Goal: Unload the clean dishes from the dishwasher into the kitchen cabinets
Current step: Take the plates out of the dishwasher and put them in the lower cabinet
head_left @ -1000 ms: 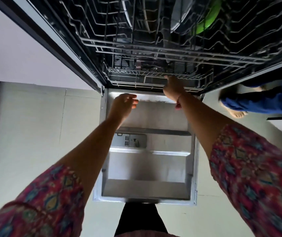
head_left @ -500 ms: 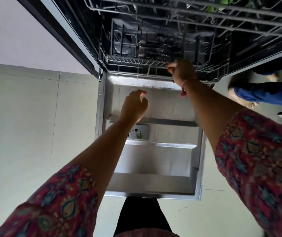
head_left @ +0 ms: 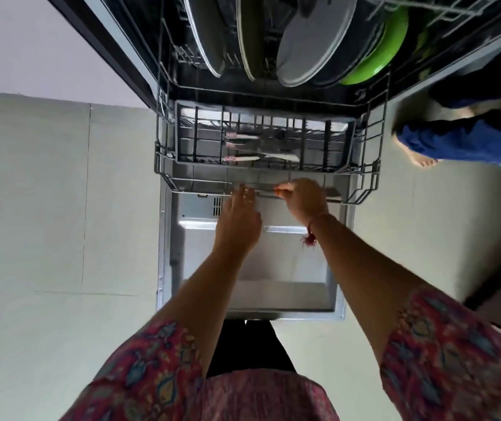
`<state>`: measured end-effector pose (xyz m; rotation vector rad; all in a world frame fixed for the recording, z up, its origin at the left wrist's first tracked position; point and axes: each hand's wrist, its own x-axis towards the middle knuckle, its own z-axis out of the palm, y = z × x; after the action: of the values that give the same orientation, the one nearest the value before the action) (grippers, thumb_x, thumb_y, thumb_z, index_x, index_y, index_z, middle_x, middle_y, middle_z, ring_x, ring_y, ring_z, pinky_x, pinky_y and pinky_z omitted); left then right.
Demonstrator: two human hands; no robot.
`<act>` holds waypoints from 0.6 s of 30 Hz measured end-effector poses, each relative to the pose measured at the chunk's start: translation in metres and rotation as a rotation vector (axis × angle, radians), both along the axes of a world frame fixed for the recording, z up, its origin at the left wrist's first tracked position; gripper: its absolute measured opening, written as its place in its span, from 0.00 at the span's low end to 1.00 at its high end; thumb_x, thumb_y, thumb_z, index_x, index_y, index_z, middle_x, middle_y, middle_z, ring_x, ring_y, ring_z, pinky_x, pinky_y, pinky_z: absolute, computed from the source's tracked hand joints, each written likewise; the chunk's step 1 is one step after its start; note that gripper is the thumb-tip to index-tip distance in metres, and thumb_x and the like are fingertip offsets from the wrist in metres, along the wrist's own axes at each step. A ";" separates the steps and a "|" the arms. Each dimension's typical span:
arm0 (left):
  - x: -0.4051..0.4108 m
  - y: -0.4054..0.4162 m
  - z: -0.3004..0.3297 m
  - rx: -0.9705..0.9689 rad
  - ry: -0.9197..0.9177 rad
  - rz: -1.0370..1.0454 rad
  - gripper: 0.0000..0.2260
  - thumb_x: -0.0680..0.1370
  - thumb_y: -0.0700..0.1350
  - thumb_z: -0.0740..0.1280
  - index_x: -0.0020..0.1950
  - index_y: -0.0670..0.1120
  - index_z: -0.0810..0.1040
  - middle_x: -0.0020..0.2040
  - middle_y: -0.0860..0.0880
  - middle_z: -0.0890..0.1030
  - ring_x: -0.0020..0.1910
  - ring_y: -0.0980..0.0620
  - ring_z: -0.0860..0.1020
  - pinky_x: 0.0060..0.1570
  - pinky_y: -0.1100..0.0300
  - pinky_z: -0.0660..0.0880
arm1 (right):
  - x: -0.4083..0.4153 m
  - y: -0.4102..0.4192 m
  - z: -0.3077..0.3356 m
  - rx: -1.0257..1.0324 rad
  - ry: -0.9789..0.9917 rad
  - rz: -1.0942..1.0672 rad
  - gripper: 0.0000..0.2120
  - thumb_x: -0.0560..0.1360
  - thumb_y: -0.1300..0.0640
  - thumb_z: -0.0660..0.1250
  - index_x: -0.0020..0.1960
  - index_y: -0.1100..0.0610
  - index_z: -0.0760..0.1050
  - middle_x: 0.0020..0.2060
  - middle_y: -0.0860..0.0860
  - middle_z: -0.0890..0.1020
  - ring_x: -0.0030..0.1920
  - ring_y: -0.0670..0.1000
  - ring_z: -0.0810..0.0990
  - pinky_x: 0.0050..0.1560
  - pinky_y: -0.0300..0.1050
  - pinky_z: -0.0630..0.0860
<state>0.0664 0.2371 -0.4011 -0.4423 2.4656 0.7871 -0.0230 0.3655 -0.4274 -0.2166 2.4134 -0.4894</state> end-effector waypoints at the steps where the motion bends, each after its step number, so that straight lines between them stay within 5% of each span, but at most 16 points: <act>1: 0.010 0.002 -0.001 -0.001 0.001 -0.003 0.24 0.80 0.42 0.60 0.75 0.41 0.60 0.75 0.41 0.60 0.72 0.41 0.63 0.68 0.50 0.66 | 0.012 0.004 0.001 -0.007 -0.003 0.012 0.12 0.78 0.55 0.64 0.59 0.55 0.81 0.53 0.55 0.84 0.54 0.53 0.81 0.58 0.44 0.75; 8: 0.055 0.001 -0.006 0.050 -0.032 0.019 0.18 0.81 0.43 0.58 0.71 0.42 0.68 0.68 0.41 0.69 0.67 0.43 0.69 0.64 0.50 0.70 | 0.079 0.027 0.006 -0.076 -0.099 0.013 0.10 0.77 0.58 0.66 0.56 0.56 0.82 0.50 0.54 0.85 0.49 0.51 0.83 0.53 0.37 0.74; 12: 0.078 0.006 -0.010 0.025 -0.117 -0.048 0.15 0.81 0.44 0.57 0.64 0.41 0.76 0.61 0.41 0.73 0.62 0.43 0.72 0.60 0.49 0.72 | 0.113 0.037 0.008 -0.094 -0.184 0.014 0.10 0.76 0.58 0.67 0.56 0.57 0.82 0.51 0.53 0.85 0.53 0.50 0.83 0.60 0.44 0.75; 18: 0.118 0.015 -0.011 0.023 -0.191 -0.093 0.14 0.81 0.42 0.56 0.60 0.40 0.78 0.57 0.41 0.75 0.57 0.43 0.75 0.56 0.52 0.74 | 0.156 0.049 0.010 -0.057 -0.269 0.040 0.10 0.76 0.57 0.68 0.56 0.56 0.82 0.49 0.54 0.85 0.50 0.50 0.83 0.58 0.43 0.76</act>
<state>0.1847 0.2522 -0.4123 -0.3728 2.2802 0.7012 0.1333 0.4143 -0.4172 -0.2097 2.1311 -0.5341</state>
